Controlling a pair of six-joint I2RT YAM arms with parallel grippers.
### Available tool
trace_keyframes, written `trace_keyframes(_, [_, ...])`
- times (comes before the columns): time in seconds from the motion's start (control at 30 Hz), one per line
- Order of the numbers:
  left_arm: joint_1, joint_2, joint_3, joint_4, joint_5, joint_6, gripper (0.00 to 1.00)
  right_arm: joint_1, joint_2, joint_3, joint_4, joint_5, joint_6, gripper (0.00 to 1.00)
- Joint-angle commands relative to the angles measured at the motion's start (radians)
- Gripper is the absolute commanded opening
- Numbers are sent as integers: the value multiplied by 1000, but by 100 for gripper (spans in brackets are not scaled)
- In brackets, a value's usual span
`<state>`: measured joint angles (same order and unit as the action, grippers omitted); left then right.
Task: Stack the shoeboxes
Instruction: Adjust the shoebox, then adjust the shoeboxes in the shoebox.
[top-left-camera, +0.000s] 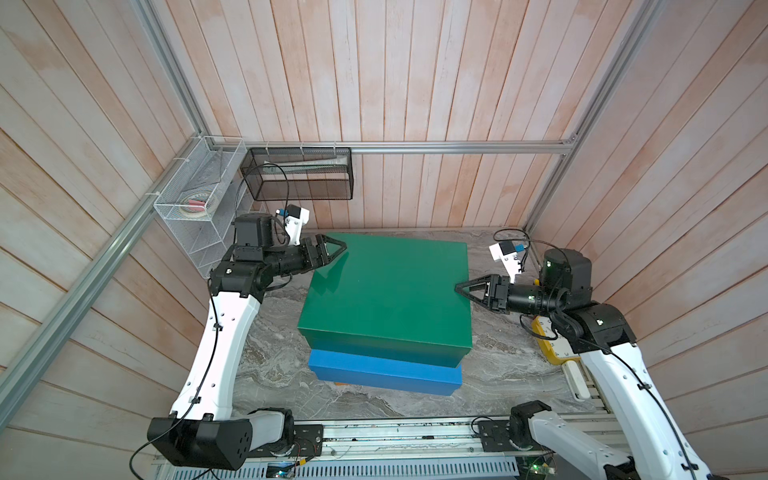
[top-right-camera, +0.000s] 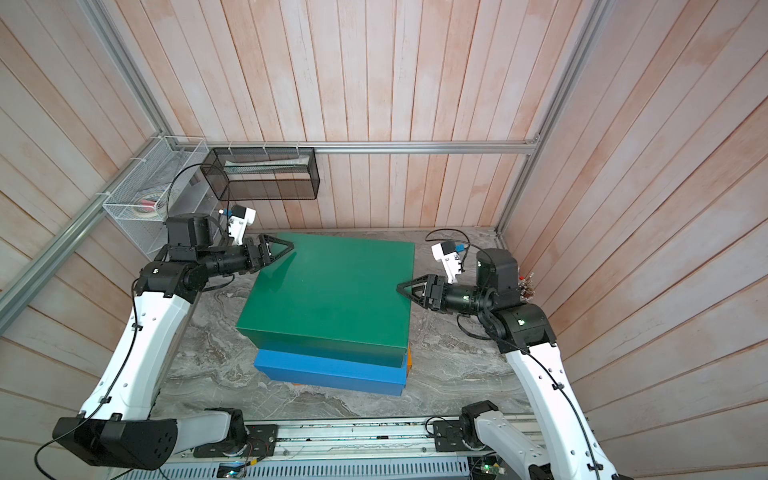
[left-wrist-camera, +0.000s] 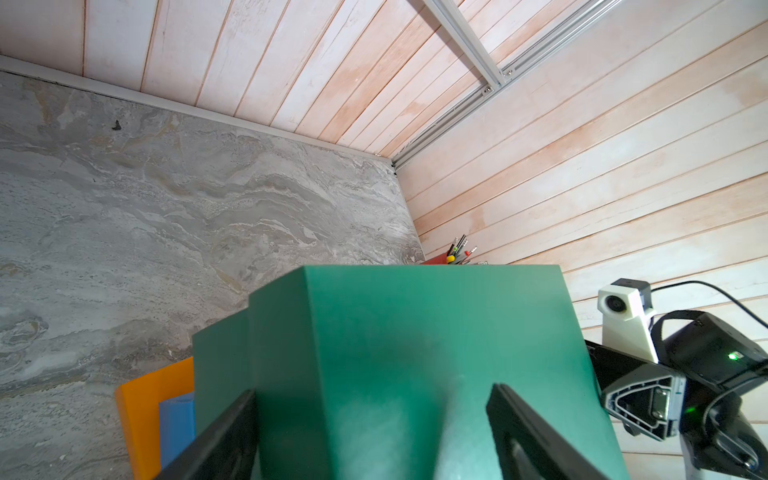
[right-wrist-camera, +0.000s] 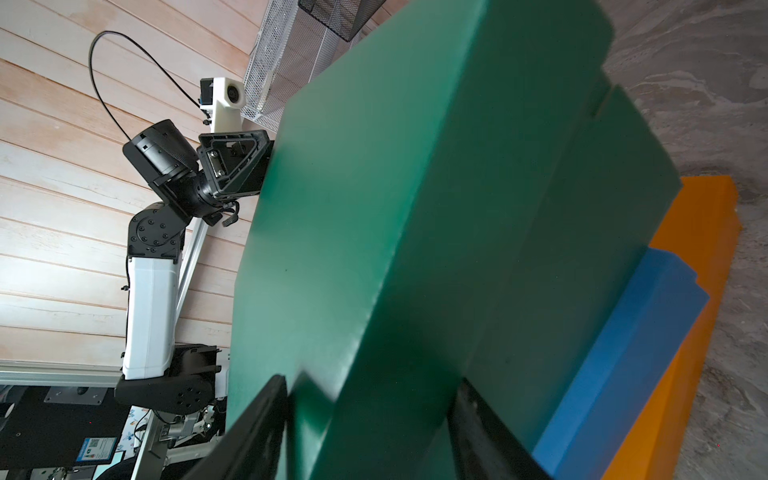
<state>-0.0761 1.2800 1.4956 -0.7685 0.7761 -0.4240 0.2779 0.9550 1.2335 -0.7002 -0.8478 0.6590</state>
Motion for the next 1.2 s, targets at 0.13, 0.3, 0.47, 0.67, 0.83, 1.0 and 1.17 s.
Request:
trace_keyframes(0.13, [-27,-11,0,-58,21,20,91,-2,-20,-21,-86,16,-43,68])
trace_keyframes(0.3, [-18,15,84,-93,-16,62,98,-45,-11,19,-139,57,-99,79])
trace_keyframes(0.47, [5,31,131,-92,-23,66,100,-97,10,58,-117,41,-120,87])
trace_keyframes(0.67, [76,12,150,-99,-65,61,100,-180,8,78,-41,-14,-106,93])
trace_keyframes(0.83, [163,-27,6,-61,-81,35,100,-271,-19,-2,27,-53,-60,96])
trace_keyframes(1.0, [285,-82,-230,5,-36,-24,99,-364,-109,-249,159,-62,120,95])
trace_keyframes(1.17, [371,-100,-415,41,0,-44,89,-426,-194,-518,395,-124,370,72])
